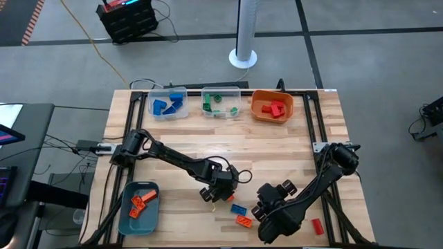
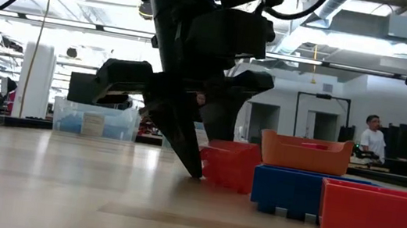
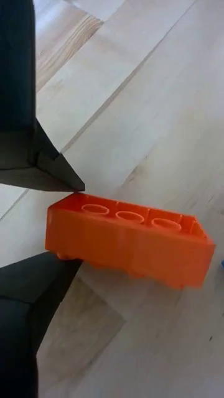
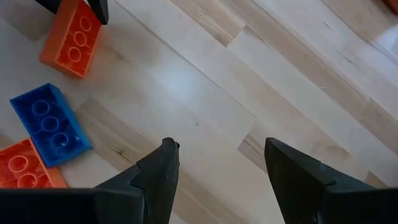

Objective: Sort blocks
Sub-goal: Put the orange game piece into the blue bin

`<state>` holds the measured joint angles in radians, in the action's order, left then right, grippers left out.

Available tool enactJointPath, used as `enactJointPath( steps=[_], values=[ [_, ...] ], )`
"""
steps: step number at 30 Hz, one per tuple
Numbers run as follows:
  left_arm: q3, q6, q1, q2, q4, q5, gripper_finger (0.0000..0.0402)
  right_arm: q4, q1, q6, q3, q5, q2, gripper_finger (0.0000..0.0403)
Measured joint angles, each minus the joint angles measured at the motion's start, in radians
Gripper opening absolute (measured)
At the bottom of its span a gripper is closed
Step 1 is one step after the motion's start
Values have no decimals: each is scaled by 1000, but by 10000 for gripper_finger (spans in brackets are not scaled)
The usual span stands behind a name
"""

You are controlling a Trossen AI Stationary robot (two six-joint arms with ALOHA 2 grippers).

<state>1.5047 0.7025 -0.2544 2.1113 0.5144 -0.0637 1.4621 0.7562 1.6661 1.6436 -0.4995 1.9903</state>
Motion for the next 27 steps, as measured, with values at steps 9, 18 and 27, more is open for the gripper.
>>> enactJointPath(
  steps=[9,18,27],
  values=[
    [0,-58,-4,1,2,1,99,-3,2,0,0,0,0,244],
    [-3,-70,7,-33,22,1,103,-4,2,0,0,0,0,244],
    [-2,-137,56,-172,175,10,102,3,4,0,0,0,0,244]
  ],
)
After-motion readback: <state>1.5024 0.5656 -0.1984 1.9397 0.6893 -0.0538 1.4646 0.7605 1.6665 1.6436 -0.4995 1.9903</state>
